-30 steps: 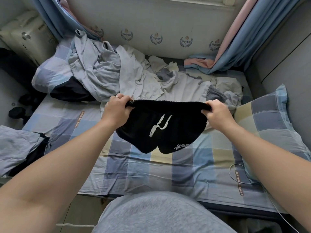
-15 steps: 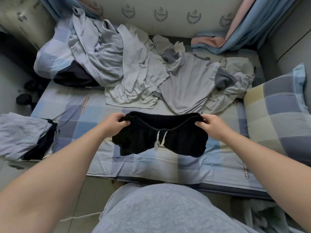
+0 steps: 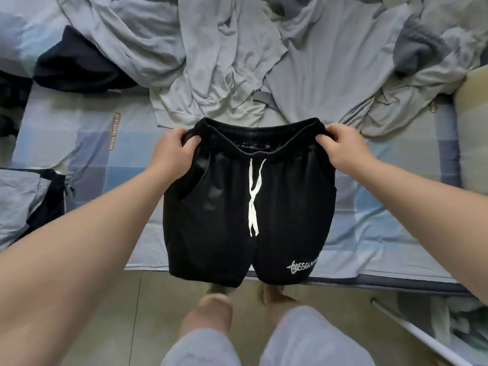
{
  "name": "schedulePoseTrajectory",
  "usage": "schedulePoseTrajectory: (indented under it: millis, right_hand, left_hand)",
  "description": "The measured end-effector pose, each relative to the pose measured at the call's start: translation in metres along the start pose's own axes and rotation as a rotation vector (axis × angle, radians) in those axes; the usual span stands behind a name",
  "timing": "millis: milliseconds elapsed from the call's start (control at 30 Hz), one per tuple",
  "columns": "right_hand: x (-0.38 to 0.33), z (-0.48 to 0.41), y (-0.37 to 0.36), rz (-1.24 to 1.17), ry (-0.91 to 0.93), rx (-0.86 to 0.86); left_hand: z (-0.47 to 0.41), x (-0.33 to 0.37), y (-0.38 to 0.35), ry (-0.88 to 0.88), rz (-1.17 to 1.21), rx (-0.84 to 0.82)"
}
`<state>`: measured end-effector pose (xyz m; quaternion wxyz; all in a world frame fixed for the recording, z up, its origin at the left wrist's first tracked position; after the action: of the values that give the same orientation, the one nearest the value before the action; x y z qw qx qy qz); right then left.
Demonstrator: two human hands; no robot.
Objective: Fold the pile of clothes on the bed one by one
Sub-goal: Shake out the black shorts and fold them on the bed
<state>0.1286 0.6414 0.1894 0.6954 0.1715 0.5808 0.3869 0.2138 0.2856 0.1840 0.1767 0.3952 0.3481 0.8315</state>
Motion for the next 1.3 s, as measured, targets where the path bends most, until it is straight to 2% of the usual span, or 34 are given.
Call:
schedulePoseTrajectory:
  millis: [133,267,367,500,633,700,767,833,933,1000,1300]
  right_hand:
    - [0.078,-0.092,-0.105,0.08,-0.025,-0.009]
    - [0.153,-0.179,-0.189,0.082,-0.025,0.07]
    - [0.194,-0.222,-0.225,0.091,-0.047,0.146]
    - [0.222,-0.233,-0.233,0.054,-0.111,0.214]
    - [0.224,-0.198,-0.237,-0.06,-0.193,0.101]
    - [0.23,-0.17,-0.236,-0.1,-0.245,-0.011]
    - [0.24,-0.141,-0.233,-0.142,-0.318,-0.106]
    - [0.25,-0.111,-0.231,-0.164,-0.372,-0.173]
    - [0.272,-0.075,-0.234,-0.188,-0.408,-0.224]
    - [0.288,-0.055,-0.238,-0.182,-0.413,-0.253]
    - [0.322,0.03,-0.27,-0.366,-0.483,-0.39]
  left_hand:
    - [-0.117,-0.062,-0.09,-0.043,-0.091,0.027]
    - [-0.216,-0.12,-0.165,-0.055,-0.147,0.136]
    - [-0.261,-0.151,-0.202,-0.056,-0.142,0.224]
    - [-0.276,-0.162,-0.216,-0.053,-0.128,0.254]
    - [-0.25,-0.133,-0.205,-0.086,-0.225,0.316]
    - [-0.224,-0.102,-0.212,-0.181,-0.312,0.282]
    - [-0.198,-0.068,-0.235,-0.324,-0.364,0.157]
    - [-0.176,-0.036,-0.268,-0.437,-0.354,-0.038]
    - [-0.157,0.001,-0.329,-0.45,-0.375,-0.317]
    - [-0.154,0.02,-0.364,-0.463,-0.453,-0.385]
    - [-0.19,0.061,-0.431,-0.323,-0.63,-0.267]
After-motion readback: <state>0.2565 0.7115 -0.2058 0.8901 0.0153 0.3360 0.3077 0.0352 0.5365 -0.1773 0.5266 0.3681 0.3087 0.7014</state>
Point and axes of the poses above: each hand's wrist, its own z-axis away from the middle knuckle, its own y-axis out of the back of the hand, x = y × z, the point moved 7 cm from there along -z, towards the middle knuckle, and after that the axes turned 7 degrees about y, right-handed, at the moved point
